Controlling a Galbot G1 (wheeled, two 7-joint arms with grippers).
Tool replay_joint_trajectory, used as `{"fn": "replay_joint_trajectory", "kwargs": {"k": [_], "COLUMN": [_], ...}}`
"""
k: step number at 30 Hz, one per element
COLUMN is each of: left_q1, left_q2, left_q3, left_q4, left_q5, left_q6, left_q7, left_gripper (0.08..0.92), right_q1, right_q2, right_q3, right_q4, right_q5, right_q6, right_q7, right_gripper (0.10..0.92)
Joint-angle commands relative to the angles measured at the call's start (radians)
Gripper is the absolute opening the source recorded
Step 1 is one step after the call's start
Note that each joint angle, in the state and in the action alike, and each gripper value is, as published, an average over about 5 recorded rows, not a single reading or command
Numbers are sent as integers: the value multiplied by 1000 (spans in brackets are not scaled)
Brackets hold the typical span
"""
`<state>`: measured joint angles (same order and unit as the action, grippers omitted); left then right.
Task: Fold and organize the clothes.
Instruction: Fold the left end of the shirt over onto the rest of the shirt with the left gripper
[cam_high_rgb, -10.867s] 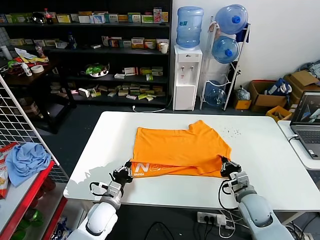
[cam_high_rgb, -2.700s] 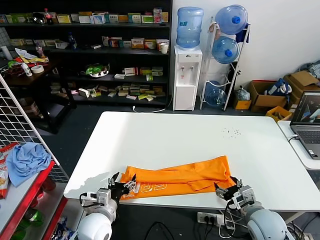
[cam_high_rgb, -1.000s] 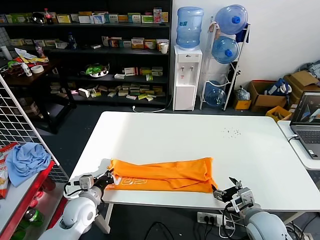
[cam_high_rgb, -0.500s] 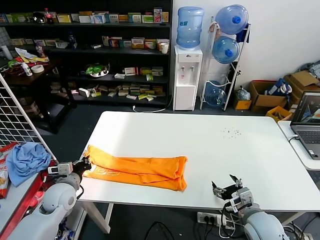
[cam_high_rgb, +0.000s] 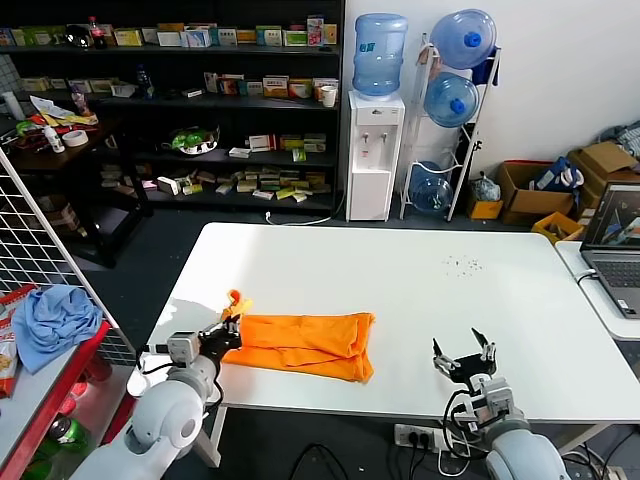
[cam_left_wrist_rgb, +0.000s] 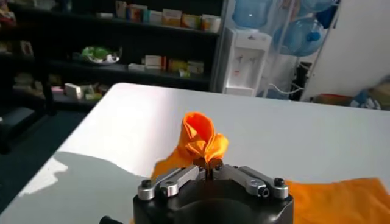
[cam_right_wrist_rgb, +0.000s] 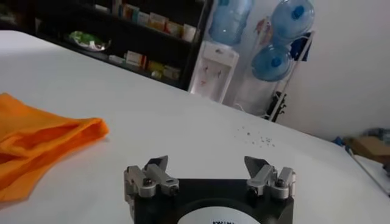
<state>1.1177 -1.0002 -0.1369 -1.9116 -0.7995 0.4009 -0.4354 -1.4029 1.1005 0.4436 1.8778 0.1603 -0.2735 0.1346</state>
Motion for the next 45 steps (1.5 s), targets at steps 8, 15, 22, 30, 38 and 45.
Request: {"fn": "replay_joint_trajectory", "kwargs": {"k": [8,15,22,30,38,45], "left_q1": [-148,-199,-199,-183,-127,-52], "left_q2": [-291,-367,-386,-347,-203,-52], "left_q3": [320,347,366,347,220,85], "left_q4": [73,150,187,164,58,88], "left_q5": [16,17,5,-16,-51,-33], "left_q6": [6,5,-21,-76,-134,-92], "left_q7": [-39,-45,7,83,107,110], "left_gripper": [111,111,116,289,523,723], "right_q1": [-10,-1,21,44,55,54], "right_q2": [62,76,77,65,51,45], "right_q3": [19,15,8,-2,-12,-21], "right_q4": [-15,-23,-38,-42,-48,-47], "right_q5": [-55,-57,-53,-35,-19,-13], "right_q6": [84,73,59,39,35,33], "right_q7": [27,26,27,29,28,21], "right_gripper": [823,823,823,823,823,823]}}
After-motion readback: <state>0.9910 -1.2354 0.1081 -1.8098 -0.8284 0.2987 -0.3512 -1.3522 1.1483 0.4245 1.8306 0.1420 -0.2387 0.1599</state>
